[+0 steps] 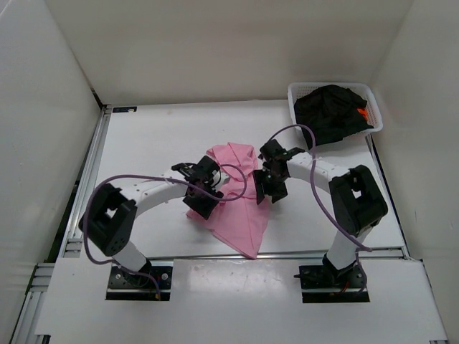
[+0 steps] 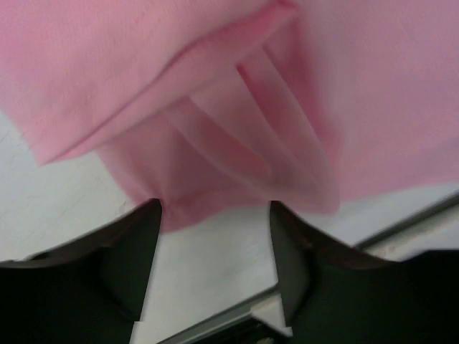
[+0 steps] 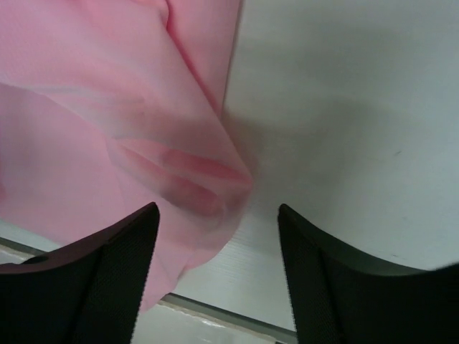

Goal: Fold and stack the t-shirts
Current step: Flatten out the tshirt

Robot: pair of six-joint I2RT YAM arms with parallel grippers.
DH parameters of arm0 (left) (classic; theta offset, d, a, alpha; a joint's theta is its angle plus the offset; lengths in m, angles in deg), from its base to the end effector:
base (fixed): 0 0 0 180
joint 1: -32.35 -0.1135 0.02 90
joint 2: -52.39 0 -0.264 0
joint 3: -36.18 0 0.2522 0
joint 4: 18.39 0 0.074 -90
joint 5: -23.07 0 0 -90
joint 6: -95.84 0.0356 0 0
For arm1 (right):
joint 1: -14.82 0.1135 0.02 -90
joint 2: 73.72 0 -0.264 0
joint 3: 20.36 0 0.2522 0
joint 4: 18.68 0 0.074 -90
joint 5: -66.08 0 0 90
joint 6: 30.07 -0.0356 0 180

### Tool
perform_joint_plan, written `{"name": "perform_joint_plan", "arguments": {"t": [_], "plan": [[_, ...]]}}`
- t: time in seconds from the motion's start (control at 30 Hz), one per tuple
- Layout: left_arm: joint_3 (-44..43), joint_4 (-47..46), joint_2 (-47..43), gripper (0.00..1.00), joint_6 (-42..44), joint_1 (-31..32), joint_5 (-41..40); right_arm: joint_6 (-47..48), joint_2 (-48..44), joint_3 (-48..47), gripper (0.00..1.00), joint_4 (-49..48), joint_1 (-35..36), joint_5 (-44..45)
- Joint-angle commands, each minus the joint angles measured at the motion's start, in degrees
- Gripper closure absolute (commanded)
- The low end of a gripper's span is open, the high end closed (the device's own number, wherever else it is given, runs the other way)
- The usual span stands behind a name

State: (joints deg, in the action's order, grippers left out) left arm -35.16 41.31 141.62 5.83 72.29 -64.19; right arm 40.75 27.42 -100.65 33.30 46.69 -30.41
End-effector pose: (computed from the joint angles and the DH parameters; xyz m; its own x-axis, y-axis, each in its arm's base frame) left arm 0.2136 -0.1811 0.1930 -0.7489 0.6269 -0.2149 0.6490 0.7594 -0.0467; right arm 0.2858 0.1824 0.1783 -0.9480 -0.2050 -0.2433 -0.2557 0.9461 0.1990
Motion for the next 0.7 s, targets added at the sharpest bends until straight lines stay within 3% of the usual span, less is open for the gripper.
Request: {"name": "perform_joint_plan", "arguments": {"t": [0.0, 0.03, 0.07, 0.1, 0.13, 0.17, 0.23, 0.37, 0.43, 0.47, 0.53, 0.57, 0.6, 0.63, 0.67], "plan": [[-0.7, -6.4, 4.3, 0.38, 0.0, 0.1, -0.6, -1.0, -4.2, 3.2, 0.39, -3.0, 1.4, -1.3], [0.0, -7.4, 4.9, 0.44, 0.0, 0.1, -2.8, -1.6, -5.0, 4.4, 0.44, -3.8, 2.0, -1.3], [1.3, -8.2, 5.4, 0.61, 0.0, 0.1, -3.9, -2.3, -6.5, 6.9, 0.49, -4.6, 2.7, -1.9], [2.3, -10.0, 5.4, 0.7, 0.0, -0.6, -4.6, -2.8, -7.1, 8.1, 0.55, -5.5, 2.7, -2.7], [3.1, -10.6, 5.4, 0.84, 0.0, -1.4, -5.6, -3.3, -7.6, 9.2, 0.73, -7.1, 4.3, -4.5], [3.7, -10.6, 5.4, 0.9, 0.0, -2.5, -5.6, -3.3, -7.6, 10.1, 0.83, -7.7, 5.3, -4.5], [3.7, -10.6, 4.0, 0.9, 0.0, -7.1, -5.6, -3.8, -7.6, 10.7, 1.0, -7.7, 9.4, -3.5], [-0.2, -11.2, 1.8, 0.9, 0.0, -16.9, -7.6, -2.1, -4.7, 7.3, 1.0, -6.7, 19.3, -0.8], [-7.7, -11.2, 4.5, 0.88, 0.0, -24.3, -8.1, -0.3, -2.5, 1.8, 1.0, -6.1, 24.0, -0.8], [-10.6, -11.2, 5.6, 0.79, 0.0, -26.6, -10.0, 2.5, -1.7, -0.3, 0.91, -4.9, 24.9, -2.6], [-16.7, -10.5, 6.5, 0.71, 0.0, -30.9, -10.7, 4.4, -0.4, -5.0, 0.69, -4.4, 24.9, -4.3], [-17.3, -10.5, 6.0, 0.63, 0.0, -31.6, -10.7, 4.9, -0.4, -6.1, 0.37, -3.9, 24.9, -5.4], [-17.3, -10.5, 4.8, 0.51, 0.0, -32.1, -9.0, 5.6, -0.4, -6.9, 0.29, -3.9, 24.1, -6.9], [-15.8, -10.5, 1.7, 0.16, 0.0, -32.1, -9.0, 5.6, -1.0, -8.2, 0.26, -3.9, 22.6, -9.1], [-14.6, -10.0, -0.1, 0.0, 0.0, -32.1, -9.0, 5.6, -1.6, -8.7, 0.24, -3.9, 21.9, -9.8]]}}
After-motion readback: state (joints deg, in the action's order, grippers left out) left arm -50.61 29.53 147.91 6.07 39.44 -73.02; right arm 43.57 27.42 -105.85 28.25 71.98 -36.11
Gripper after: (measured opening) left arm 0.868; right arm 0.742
